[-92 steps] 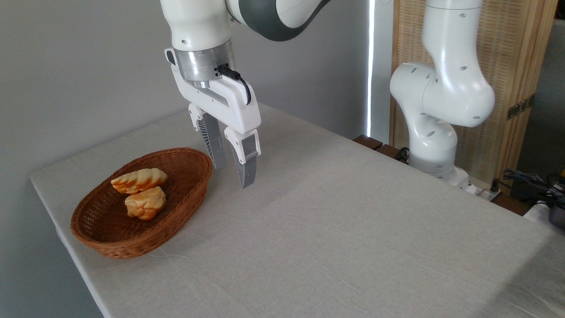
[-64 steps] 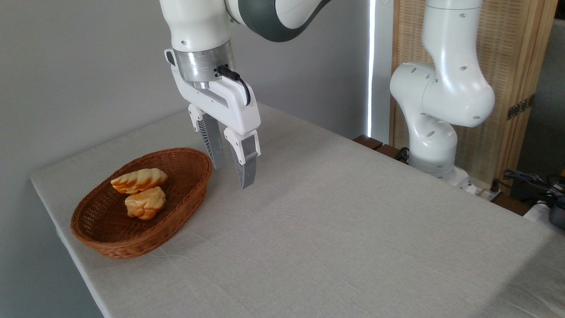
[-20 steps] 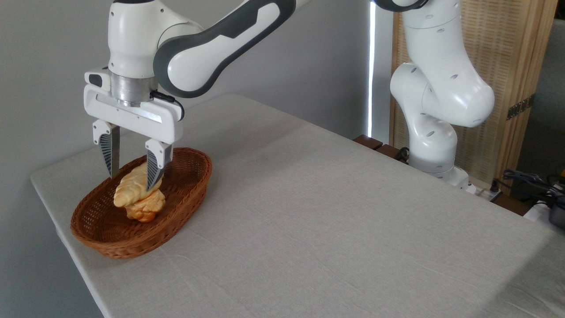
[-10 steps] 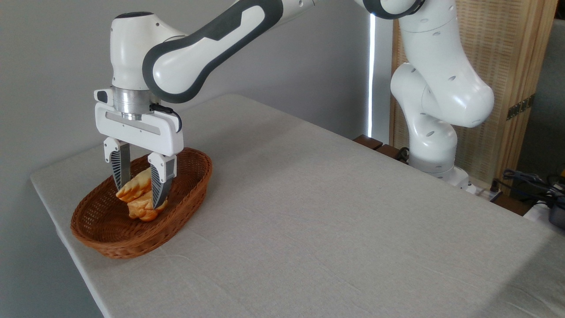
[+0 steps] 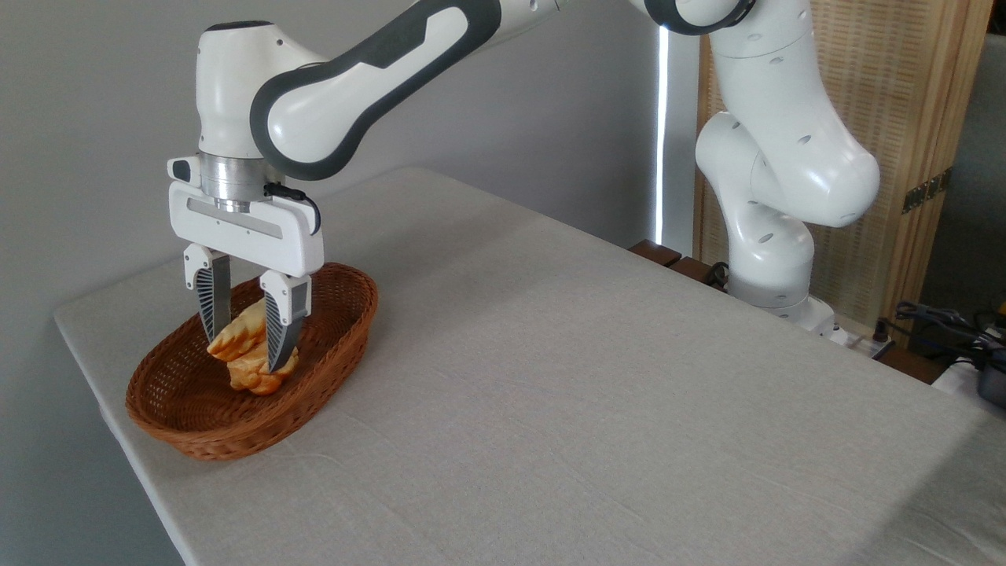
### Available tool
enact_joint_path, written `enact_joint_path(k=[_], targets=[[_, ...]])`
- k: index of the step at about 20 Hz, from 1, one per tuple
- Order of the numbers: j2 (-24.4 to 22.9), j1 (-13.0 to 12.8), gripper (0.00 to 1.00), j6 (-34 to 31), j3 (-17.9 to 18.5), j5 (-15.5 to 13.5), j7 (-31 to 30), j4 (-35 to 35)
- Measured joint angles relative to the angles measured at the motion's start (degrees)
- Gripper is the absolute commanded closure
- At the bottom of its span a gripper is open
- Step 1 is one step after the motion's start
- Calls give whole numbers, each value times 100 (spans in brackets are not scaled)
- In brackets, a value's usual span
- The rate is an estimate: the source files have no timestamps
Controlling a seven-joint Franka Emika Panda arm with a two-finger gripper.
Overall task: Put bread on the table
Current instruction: 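Close the gripper on the golden croissant inside the basket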
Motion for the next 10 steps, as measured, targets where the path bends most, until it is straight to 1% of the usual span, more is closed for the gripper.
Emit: enact_joint_path(k=[3,4,7,10], targets=[[-5,40,14,-1,17,3,14,163],[-5,51,17,-4,19,3,24,218],[-5,56,42,-4,21,4,47,281],[8,53,47,-4,19,4,48,280]])
